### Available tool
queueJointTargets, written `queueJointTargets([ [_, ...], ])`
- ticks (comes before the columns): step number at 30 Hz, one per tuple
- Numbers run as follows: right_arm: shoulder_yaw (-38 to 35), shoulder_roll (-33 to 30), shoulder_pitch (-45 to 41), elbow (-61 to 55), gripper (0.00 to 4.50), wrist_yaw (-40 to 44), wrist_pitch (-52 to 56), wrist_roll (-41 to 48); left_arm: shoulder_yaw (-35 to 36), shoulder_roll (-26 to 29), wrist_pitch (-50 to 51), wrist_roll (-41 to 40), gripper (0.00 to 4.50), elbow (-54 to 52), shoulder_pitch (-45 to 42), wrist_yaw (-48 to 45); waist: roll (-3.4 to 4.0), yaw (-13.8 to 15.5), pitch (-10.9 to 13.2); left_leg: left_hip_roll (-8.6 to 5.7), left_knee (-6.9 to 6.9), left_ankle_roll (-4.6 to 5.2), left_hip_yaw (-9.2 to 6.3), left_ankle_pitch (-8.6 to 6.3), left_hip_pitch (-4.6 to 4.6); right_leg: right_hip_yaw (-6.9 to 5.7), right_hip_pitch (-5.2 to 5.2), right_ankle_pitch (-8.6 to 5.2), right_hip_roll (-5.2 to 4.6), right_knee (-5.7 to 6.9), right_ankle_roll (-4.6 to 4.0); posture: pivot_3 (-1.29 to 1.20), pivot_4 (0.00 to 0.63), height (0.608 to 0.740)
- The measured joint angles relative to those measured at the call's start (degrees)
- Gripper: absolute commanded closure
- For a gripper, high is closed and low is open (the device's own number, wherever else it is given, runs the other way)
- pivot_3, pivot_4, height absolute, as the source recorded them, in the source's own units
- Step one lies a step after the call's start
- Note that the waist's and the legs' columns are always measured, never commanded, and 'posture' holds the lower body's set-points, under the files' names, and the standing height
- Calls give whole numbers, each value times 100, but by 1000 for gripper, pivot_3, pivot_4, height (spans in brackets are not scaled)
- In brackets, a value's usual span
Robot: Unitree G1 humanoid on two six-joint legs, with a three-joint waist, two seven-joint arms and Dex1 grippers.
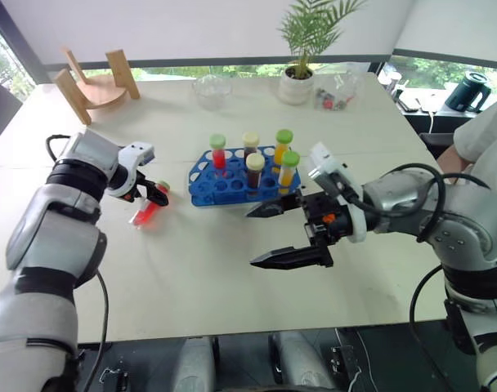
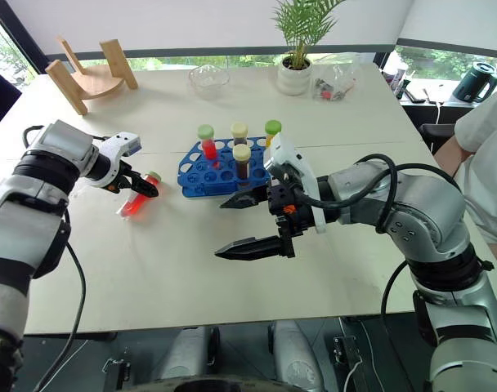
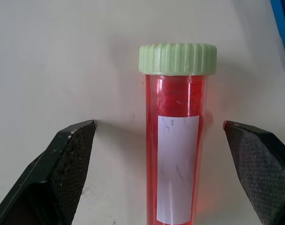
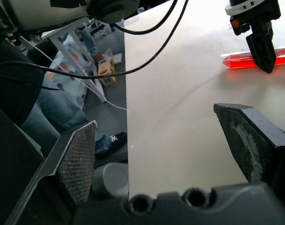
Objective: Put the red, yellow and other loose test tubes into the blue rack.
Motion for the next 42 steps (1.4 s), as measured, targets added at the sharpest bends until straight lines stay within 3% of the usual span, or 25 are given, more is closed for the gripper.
queueJointTargets([
  [1,-10,11,18,0,81,-48,2,0,-1,-82,-137,117,0,157,-43,-14,4,0,-3,0,5,0,0,0,2,0,5,0,0,0,0,0,150,740],
  [4,-38,32,84,19,0,-138,8,2,1,-253,-407,401,925,436,-124,35,11,2,-7,0,10,0,-3,0,9,0,18,0,0,0,0,0,150,740],
  [8,-38,69,144,75,0,-278,8,-12,79,-422,-665,700,2913,695,-225,61,12,9,-7,-1,11,1,-5,0,7,0,19,0,0,0,4,0,150,740],
  [10,-38,95,197,89,0,-322,8,-14,155,-471,-689,774,3664,740,-251,61,12,23,-7,-2,11,5,-6,-3,6,-1,19,-1,0,0,7,0,150,740],
  [14,-36,91,303,92,0,-363,-11,-96,476,-495,-654,827,3684,782,-259,166,13,67,-7,-2,10,8,-8,-4,6,-3,19,-2,0,0,7,0,150,740],
  [20,-165,112,958,264,0,-611,-372,-562,2155,101,-811,-147,3684,324,-185,254,-30,104,18,0,14,7,-16,-4,-45,-14,-28,1,-1,0,10,0,150,740],
  [24,-704,653,1173,367,0,-968,-1063,-752,3961,489,-1243,-1556,3684,-2661,1411,-151,-29,-5,19,14,3,7,-7,-7,-49,-7,-38,2,-11,-2,9,0,150,740],
  [28,-881,714,1142,484,0,-944,-1232,-748,5095,-72,-1232,-2590,3684,-4994,2450,369,-30,28,20,8,14,7,-17,-7,-54,-18,-34,1,-17,0,8,0,150,740],
  [31,-904,703,1017,714,0,-728,-1048,-500,5145,-710,-1587,-2999,3684,-6406,3053,714,-31,110,21,-1,26,4,-11,-5,-30,-10,-3,12,-20,-3,24,0,150,740],
  [33,-890,664,894,877,0,-584,-1000,-476,5027,-934,-1760,-3063,3684,-6790,3241,931,-32,123,22,-3,29,3,-7,-4,-15,-6,13,16,-16,-7,26,0,150,740],
  [42,-800,493,630,1377,0,-190,-1008,-754,4261,-1635,-3053,-2876,3684,-6848,3978,1390,-32,90,21,1,23,9,-6,-7,2,0,27,15,-3,-13,25,0,150,740],
])
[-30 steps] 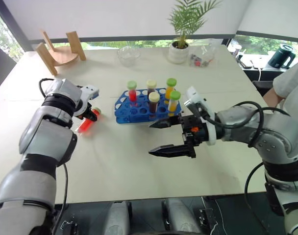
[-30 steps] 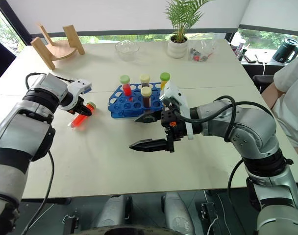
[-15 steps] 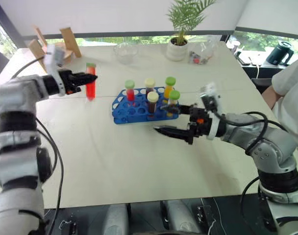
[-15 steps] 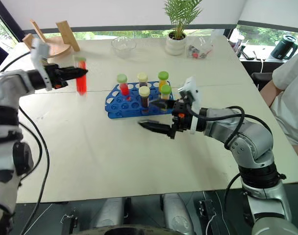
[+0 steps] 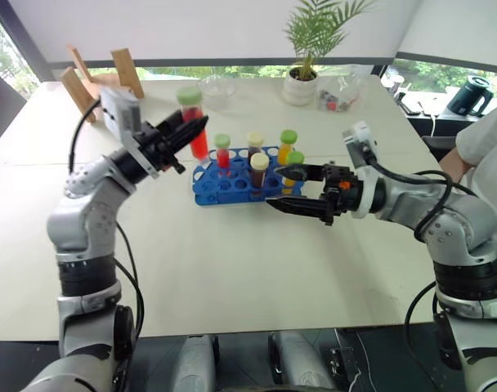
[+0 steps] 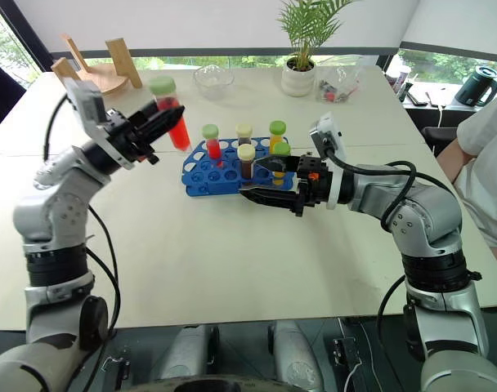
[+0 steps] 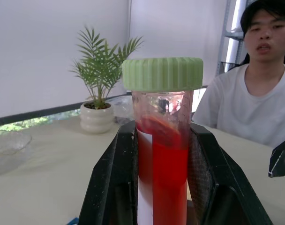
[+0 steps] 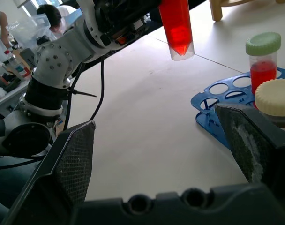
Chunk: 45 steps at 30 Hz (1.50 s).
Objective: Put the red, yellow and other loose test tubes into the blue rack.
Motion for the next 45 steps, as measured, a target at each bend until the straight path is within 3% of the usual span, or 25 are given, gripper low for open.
queueJointTargets([
  [8,89,6,23,0,0,52,-1,-184,-488,-281,-1148,385,3684,1114,331,-92,0,10,0,-1,-1,2,2,-1,-5,1,-5,0,-2,-3,0,0,150,740],
  [23,97,90,27,47,0,-72,-4,-268,-790,-546,-2694,753,3684,2504,22,-117,0,19,0,-2,-2,3,2,-2,-4,0,-2,1,-1,-7,1,0,150,740],
  [44,77,167,218,-12,0,-387,3,-255,-1078,-627,-3119,1011,3684,3071,-81,-147,0,10,0,-1,-12,4,1,-2,-9,0,-4,1,0,-24,1,0,150,740],
  [45,77,177,218,-12,0,-394,3,-256,-1078,-624,-3140,1012,3184,3077,-81,-151,0,9,0,-1,-12,4,1,-2,-9,0,-4,1,-1,-24,1,0,150,740],
])
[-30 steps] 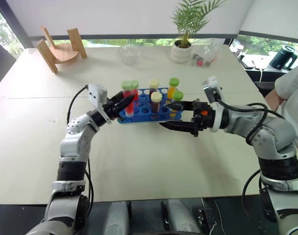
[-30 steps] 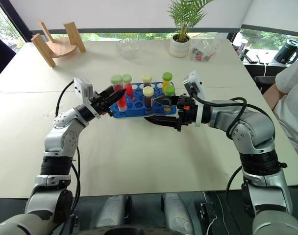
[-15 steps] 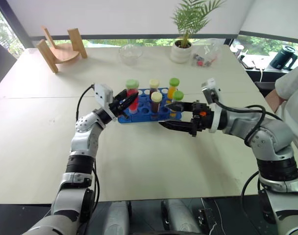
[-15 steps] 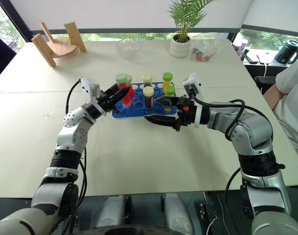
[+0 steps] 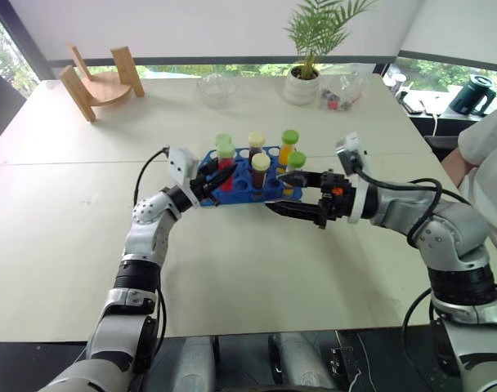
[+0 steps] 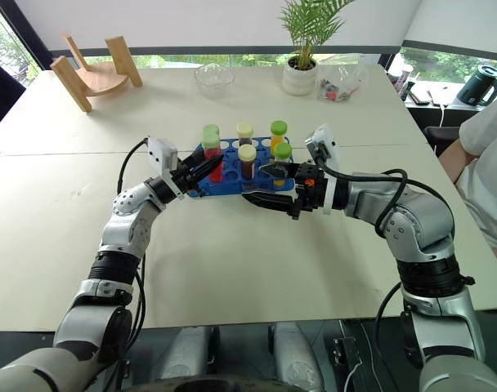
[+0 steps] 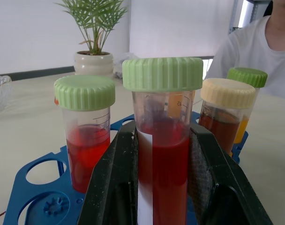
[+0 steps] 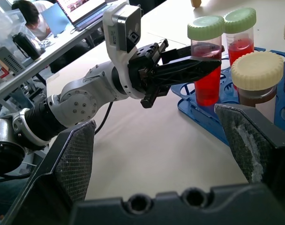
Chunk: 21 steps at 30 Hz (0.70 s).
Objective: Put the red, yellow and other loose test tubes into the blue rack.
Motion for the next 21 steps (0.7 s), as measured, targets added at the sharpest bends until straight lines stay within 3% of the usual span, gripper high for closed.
queueJointTargets([
  [6,0,16,70,-2,0,9,-1,-1,-3,22,0,-23,153,-95,213,-148,0,-2,0,1,-4,1,0,-1,0,0,0,0,0,-4,0,0,150,740],
  [12,118,21,282,-52,0,170,-134,-163,47,477,619,-179,65,-1126,667,32,0,-38,0,4,-7,3,0,-2,-1,1,0,0,1,-10,0,0,150,740],
  [16,334,-239,543,-116,0,466,-354,-431,515,1523,2103,-906,65,-2732,1522,45,1,-122,1,9,-25,3,-3,-2,-1,-2,-2,-1,1,-20,-1,0,150,740],
  [21,563,-795,1271,-226,0,984,-684,-818,1401,3151,3649,-1625,65,-4295,3369,-335,3,-159,3,7,-62,3,8,-2,7,2,-3,-1,-8,-54,-2,0,150,740],
])
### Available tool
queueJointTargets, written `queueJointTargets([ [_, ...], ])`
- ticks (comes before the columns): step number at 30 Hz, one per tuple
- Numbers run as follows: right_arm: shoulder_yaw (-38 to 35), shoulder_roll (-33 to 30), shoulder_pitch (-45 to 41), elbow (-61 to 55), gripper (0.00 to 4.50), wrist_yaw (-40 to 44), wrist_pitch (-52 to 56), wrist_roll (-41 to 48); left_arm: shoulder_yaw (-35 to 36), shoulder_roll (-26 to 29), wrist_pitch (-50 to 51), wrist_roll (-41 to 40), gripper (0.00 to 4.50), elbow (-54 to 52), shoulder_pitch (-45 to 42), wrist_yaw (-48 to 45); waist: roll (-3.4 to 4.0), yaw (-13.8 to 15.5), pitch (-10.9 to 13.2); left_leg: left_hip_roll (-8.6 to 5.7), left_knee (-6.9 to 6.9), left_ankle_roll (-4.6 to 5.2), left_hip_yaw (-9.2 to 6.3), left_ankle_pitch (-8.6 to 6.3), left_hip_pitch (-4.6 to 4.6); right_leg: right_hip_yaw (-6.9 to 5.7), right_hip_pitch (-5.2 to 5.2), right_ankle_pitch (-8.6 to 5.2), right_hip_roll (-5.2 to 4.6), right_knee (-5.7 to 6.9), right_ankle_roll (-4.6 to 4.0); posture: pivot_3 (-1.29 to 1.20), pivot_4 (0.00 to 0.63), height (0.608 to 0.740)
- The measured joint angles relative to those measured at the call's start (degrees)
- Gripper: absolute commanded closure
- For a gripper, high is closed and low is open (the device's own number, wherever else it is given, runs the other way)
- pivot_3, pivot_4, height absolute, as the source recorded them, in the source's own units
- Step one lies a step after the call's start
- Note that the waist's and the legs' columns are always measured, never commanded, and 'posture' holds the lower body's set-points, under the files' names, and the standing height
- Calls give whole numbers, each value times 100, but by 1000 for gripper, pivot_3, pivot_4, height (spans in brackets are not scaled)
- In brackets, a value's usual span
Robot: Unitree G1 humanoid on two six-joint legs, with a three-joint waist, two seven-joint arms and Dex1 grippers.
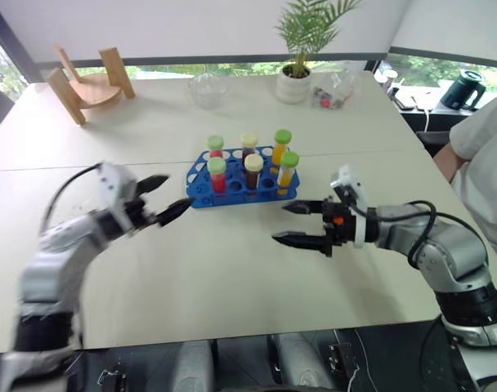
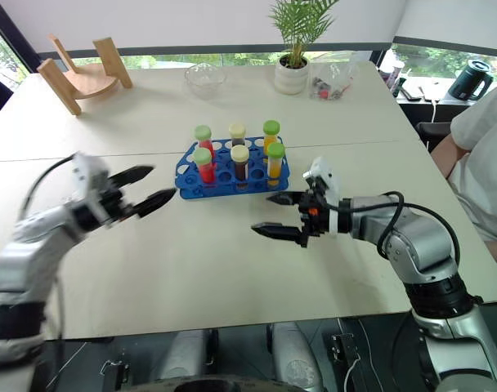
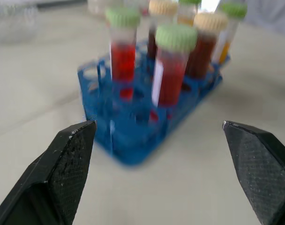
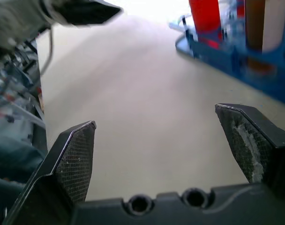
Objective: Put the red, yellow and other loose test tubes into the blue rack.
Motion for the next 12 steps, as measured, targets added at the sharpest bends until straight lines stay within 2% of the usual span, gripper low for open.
queueJointTargets([
  [3,37,-122,348,-31,0,225,-133,-101,402,534,442,-127,65,-391,1153,-391,0,2,2,1,-8,0,4,0,1,2,-3,-10,0,-6,-18,0,150,740],
  [5,35,-221,486,-30,0,347,-142,-118,572,675,607,-144,65,-537,1640,-557,3,34,7,0,-7,-2,4,1,1,2,-3,-15,-3,-7,-26,0,150,740],
  [12,15,-405,484,-8,0,600,-97,-101,435,590,727,-278,65,-710,1415,-572,-1,31,9,0,6,-8,16,5,4,10,0,-15,-3,-9,-42,0,150,740],
])
